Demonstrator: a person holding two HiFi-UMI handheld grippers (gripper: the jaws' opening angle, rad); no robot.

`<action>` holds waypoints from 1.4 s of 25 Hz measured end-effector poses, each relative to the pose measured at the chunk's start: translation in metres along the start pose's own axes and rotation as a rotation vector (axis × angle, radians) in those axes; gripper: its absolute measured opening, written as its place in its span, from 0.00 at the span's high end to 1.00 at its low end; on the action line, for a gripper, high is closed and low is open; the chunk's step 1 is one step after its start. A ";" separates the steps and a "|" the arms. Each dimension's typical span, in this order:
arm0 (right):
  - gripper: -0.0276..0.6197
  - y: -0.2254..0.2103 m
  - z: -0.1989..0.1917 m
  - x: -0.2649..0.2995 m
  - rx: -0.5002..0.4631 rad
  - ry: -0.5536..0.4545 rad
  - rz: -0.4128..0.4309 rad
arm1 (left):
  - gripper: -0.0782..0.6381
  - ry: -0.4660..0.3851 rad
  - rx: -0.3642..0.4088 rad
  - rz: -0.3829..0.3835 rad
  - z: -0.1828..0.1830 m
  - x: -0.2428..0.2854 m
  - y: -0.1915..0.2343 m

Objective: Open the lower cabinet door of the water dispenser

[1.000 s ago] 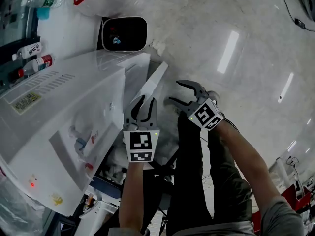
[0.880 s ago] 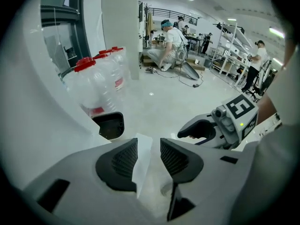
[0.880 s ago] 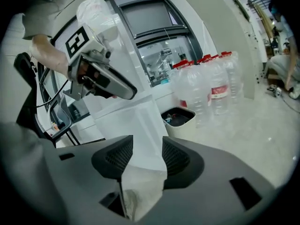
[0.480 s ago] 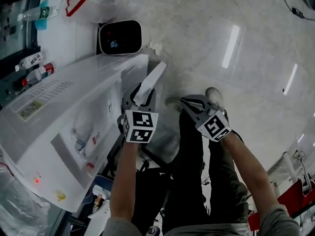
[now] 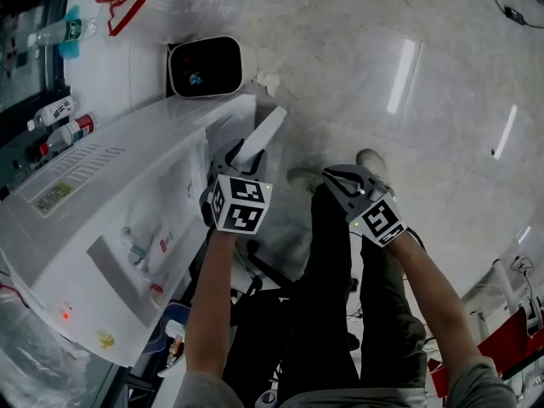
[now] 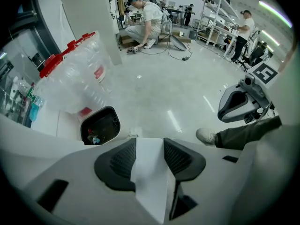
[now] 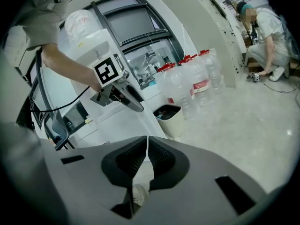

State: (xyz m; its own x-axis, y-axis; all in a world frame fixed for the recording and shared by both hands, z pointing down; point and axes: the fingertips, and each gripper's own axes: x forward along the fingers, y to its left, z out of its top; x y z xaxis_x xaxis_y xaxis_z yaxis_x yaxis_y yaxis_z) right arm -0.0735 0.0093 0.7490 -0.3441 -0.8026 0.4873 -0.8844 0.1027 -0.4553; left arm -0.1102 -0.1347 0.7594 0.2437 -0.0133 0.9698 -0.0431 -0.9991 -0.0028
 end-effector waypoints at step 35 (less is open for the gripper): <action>0.93 0.031 -0.043 -0.065 -0.112 0.091 0.187 | 0.64 0.037 0.514 -0.020 -0.045 -0.010 -0.143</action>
State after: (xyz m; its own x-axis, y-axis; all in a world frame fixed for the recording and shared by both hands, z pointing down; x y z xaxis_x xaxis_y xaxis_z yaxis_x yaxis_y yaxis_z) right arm -0.0920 0.0900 0.7356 -0.5276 -0.7077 0.4699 -0.8305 0.3134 -0.4605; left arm -0.1501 0.0099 0.7608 0.2047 -0.0021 0.9788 0.4453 -0.8903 -0.0950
